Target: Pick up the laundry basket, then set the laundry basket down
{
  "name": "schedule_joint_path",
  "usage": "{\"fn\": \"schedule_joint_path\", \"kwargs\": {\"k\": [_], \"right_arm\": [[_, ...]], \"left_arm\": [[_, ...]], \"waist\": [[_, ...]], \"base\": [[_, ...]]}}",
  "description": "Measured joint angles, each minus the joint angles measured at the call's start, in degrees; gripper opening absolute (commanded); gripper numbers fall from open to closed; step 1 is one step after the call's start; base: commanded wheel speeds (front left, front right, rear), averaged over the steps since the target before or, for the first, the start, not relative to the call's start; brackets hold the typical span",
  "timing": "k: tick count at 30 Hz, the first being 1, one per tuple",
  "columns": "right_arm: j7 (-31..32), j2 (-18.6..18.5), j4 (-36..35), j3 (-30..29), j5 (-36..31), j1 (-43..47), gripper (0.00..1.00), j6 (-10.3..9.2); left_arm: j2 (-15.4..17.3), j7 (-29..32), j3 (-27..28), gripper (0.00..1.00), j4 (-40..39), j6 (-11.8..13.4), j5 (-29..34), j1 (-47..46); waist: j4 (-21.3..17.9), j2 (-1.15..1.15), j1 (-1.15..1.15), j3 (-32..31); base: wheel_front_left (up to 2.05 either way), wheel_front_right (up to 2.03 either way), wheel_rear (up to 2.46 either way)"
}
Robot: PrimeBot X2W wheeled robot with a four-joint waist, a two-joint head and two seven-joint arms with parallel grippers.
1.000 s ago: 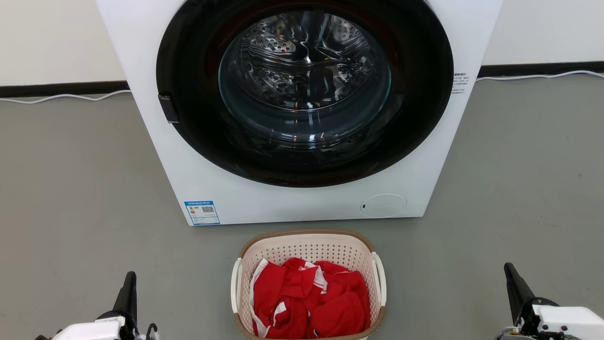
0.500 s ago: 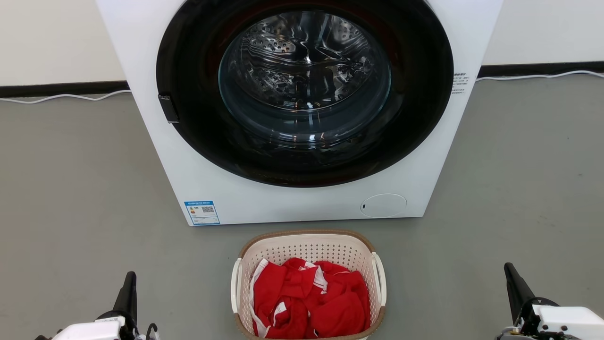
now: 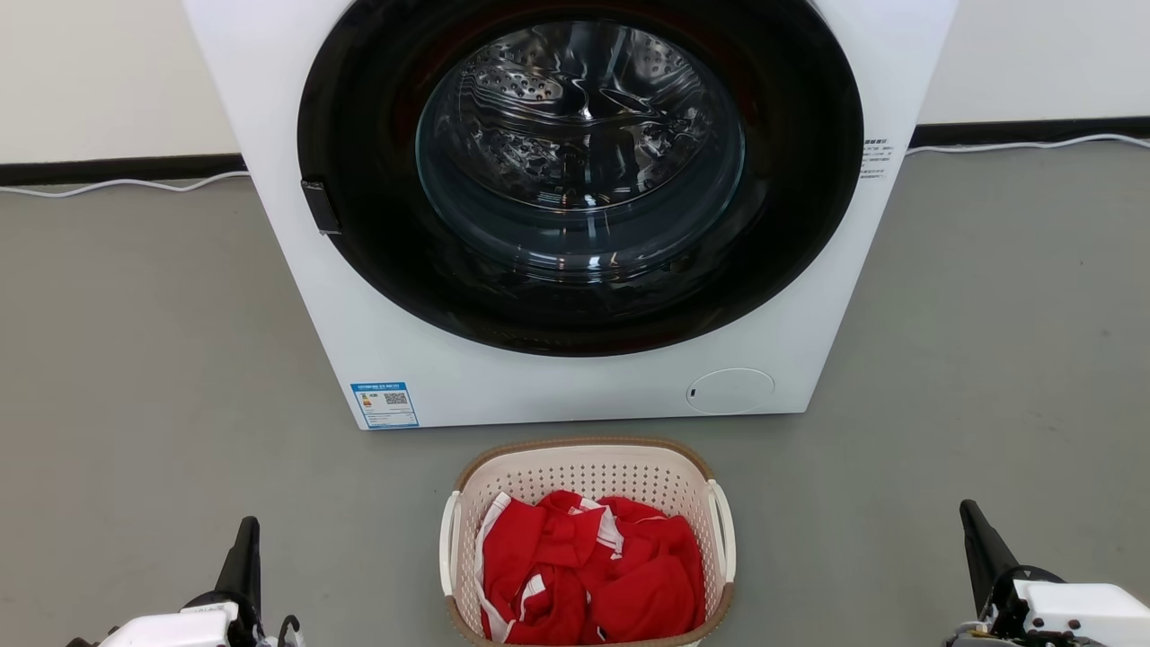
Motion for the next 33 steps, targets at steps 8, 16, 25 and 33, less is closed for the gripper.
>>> {"fn": "schedule_joint_path", "kwargs": {"k": [8,16,25,33], "right_arm": [[0.0,0.0,0.0,0.0,0.0,0.0,0.0,0.0],[0.0,0.0,-0.01,0.0,0.0,0.0,0.0,0.0],[0.0,0.0,-0.01,0.0,0.0,0.0,0.0,0.0],[0.0,0.0,-0.01,0.0,0.0,0.0,0.0,0.0]], "left_arm": [[0.0,0.0,0.0,0.0,0.0,0.0,0.0,0.0],[0.0,0.0,0.0,0.0,0.0,0.0,0.0,0.0],[0.0,0.0,0.0,0.0,0.0,0.0,0.0,0.0],[0.0,0.0,0.0,0.0,0.0,0.0,0.0,0.0]], "waist": [[0.0,0.0,0.0,0.0],[0.0,0.0,0.0,0.0],[0.0,0.0,0.0,0.0],[0.0,0.0,0.0,0.0]], "base": [[0.0,0.0,0.0],[0.0,0.0,0.0],[0.0,0.0,0.0],[0.0,0.0,0.0]]}}
